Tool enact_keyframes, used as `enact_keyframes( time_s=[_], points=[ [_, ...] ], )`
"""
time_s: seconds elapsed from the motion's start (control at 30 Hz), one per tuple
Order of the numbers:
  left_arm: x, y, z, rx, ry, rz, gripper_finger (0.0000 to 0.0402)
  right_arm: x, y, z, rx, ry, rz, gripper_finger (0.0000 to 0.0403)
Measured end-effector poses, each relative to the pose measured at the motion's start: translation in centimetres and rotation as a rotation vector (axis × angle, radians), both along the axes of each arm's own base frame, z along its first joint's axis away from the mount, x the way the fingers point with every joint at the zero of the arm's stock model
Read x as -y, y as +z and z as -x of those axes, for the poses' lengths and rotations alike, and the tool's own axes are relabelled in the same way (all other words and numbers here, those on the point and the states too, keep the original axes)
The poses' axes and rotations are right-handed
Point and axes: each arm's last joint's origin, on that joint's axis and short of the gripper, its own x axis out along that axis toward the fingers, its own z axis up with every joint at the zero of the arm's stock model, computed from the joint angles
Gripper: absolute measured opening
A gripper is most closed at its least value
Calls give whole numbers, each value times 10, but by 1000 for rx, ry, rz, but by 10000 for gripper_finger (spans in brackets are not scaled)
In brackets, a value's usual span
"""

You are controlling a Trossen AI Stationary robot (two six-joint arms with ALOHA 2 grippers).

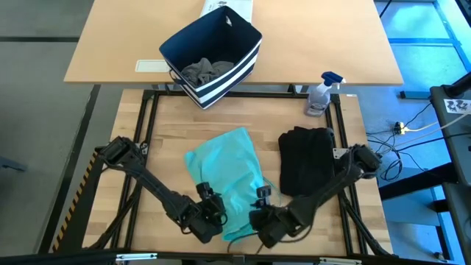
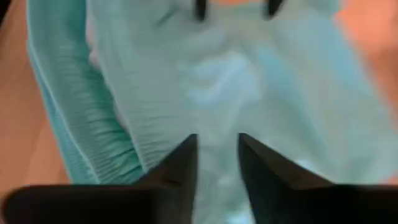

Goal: Fold Laundry from Bin

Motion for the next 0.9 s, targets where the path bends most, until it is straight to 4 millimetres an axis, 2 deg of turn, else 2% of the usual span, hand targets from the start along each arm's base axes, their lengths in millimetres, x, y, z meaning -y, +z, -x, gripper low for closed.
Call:
enact_keyframes(
  time_s=[0.13,0.2,0.3,0.43,0.6,0.8,0.9],
  points=[
    [3,-2,-5,45,-38,53,293,14,-22,-3,-101,26,-79,28],
    [5,-3,-6,68,-57,65,293,17,-32,0,-137,29,-107,8],
    [7,-3,-7,80,-66,72,293,16,-41,6,-169,24,-125,23],
    [7,-2,-7,86,-63,64,293,8,-42,13,-173,38,-125,38],
    [7,-2,-7,87,-62,62,293,1,-21,28,-138,70,-132,34],
    [7,-2,-7,88,-61,61,293,3,12,60,-62,30,6,27],
    [7,-2,-7,88,-61,61,293,3,16,73,-97,54,56,30]
  ],
)
